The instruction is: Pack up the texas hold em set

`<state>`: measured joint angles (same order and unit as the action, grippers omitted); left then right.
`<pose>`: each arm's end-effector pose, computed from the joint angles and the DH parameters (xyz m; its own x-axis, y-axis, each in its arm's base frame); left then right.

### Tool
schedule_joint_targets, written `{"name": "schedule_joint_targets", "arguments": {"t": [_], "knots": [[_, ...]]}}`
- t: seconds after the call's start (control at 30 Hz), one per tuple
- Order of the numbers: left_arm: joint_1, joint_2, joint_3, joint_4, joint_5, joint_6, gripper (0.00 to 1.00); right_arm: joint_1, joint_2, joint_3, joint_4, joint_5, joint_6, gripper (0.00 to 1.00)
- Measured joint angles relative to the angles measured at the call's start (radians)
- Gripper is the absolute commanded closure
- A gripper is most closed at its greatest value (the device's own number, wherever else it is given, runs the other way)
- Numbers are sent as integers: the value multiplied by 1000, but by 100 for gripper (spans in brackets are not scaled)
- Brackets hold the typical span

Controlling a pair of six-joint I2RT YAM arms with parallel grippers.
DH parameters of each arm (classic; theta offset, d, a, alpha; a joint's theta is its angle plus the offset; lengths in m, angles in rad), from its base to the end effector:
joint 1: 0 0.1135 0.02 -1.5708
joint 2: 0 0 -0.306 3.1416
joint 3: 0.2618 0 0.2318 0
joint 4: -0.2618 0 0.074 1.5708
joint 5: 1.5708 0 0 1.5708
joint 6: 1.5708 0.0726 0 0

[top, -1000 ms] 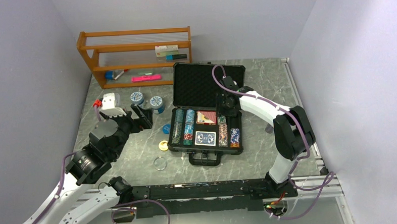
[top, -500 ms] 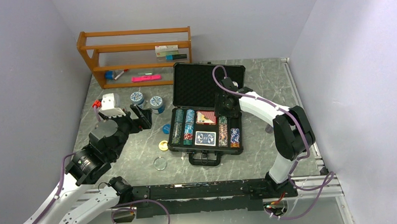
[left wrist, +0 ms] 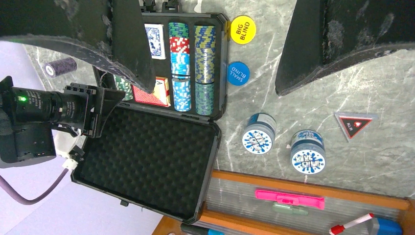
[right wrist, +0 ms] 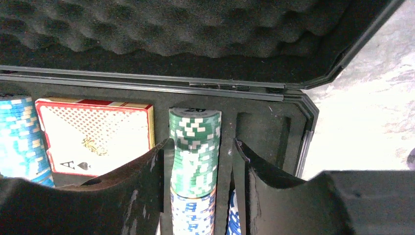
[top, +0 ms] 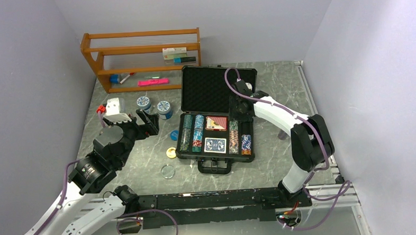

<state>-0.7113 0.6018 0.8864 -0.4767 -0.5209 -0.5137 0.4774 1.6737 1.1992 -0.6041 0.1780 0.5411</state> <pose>0.0995 -0.0381 0.3810 -0.2224 -0.3710 -0.9016 0.0998 0.9112 -0.3996 0.3139 0.1479 0.2408 -0.8656 0.1230 -0.4854 0.0793 0.9908 0.1097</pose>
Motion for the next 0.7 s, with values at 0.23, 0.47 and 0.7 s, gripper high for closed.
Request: {"name": "schedule_joint_targets", "arguments": {"t": [0.23, 0.47, 0.7], "knots": [[0, 0, -2, 0, 0, -3, 3, 0, -74, -26, 9, -1, -15, 62], [0, -2, -7, -2, 0, -3, 3, 0, -63, -54, 23, -28, -14, 70], [0, -3, -9, -3, -1, -4, 3, -1, -56, -60, 46, -69, -18, 67]]}}
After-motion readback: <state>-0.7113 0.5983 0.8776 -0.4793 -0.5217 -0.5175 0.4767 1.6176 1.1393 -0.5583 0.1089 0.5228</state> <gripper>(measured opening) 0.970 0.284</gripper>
